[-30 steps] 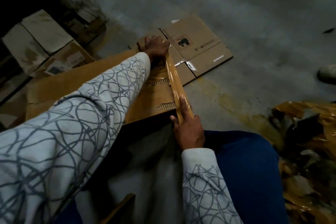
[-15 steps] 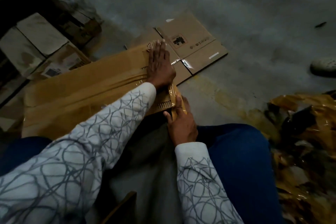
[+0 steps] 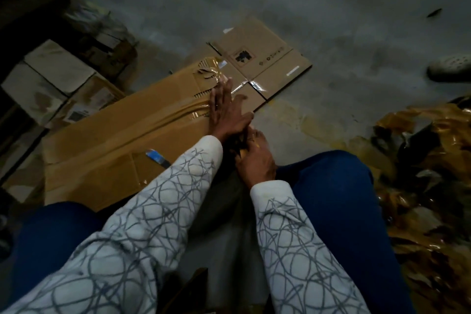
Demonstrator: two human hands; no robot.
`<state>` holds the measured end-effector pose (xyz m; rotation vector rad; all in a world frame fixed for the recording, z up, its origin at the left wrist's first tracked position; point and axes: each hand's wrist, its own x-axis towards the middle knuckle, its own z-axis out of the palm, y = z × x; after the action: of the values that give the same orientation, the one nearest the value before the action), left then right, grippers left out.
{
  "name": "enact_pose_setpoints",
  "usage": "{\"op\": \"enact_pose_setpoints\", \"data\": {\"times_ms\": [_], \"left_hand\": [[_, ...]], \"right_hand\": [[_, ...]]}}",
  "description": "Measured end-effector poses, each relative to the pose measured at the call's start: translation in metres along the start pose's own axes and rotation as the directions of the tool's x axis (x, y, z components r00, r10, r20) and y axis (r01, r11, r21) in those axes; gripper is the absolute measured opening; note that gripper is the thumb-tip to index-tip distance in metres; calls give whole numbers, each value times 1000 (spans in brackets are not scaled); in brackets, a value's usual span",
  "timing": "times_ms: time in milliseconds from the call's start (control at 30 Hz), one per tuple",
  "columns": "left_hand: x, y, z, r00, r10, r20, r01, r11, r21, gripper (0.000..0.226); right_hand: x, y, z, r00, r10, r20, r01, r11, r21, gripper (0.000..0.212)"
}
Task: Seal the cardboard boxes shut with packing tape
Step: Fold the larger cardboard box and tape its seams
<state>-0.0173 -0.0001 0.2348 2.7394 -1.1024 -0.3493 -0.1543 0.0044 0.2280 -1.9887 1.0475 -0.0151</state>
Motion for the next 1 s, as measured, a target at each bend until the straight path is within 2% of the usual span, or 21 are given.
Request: {"op": "enact_pose_setpoints", "data": {"times_ms": [100, 167, 233, 300, 367, 500, 567, 667, 833, 933, 1000], "left_hand": [[-30, -4, 16, 985, -117, -126, 125, 991, 56, 81], [-43, -7, 24, 977, -127, -174, 144, 986, 87, 82], [-41, -12, 25, 980, -128, -155, 141, 987, 74, 82], [-36, -16, 19, 984, -124, -128, 136, 987, 90, 81], [-32, -20, 14, 988, -127, -92, 134, 988, 74, 82], [-32, -24, 11, 991, -128, -39, 125, 990, -63, 86], [-33, -25, 12, 992, -118, -41, 116, 992, -39, 92], [-36, -23, 15, 993, -100, -62, 104, 992, 69, 96], [-38, -18, 21, 993, -73, -98, 81, 994, 79, 95], [-32, -22, 17, 994, -104, -44, 107, 992, 66, 96], [-25, -22, 4, 992, -126, 25, 127, 991, -29, 94]], "right_hand": [[-5, -2, -5, 998, -5, 60, 7, 999, -34, 65], [-11, -5, -11, 991, -12, 130, 18, 999, -43, 52], [-16, -7, -17, 986, -34, 164, 35, 999, 0, 46], [-16, -14, -22, 986, -47, 161, 40, 998, 47, 52], [-18, -22, -22, 985, -48, 164, 46, 999, 20, 66], [-28, -23, -6, 986, 72, 152, -69, 997, -24, 106], [-28, -21, 0, 990, 93, 101, -91, 995, -30, 114], [-26, -14, 2, 992, 65, 108, -57, 995, -79, 110], [-23, -11, 2, 979, 74, 191, -67, 997, -38, 101], [-19, -14, 1, 979, 88, 181, -70, 993, -100, 98], [-17, -18, -1, 984, 101, 147, -78, 986, -150, 93]]}}
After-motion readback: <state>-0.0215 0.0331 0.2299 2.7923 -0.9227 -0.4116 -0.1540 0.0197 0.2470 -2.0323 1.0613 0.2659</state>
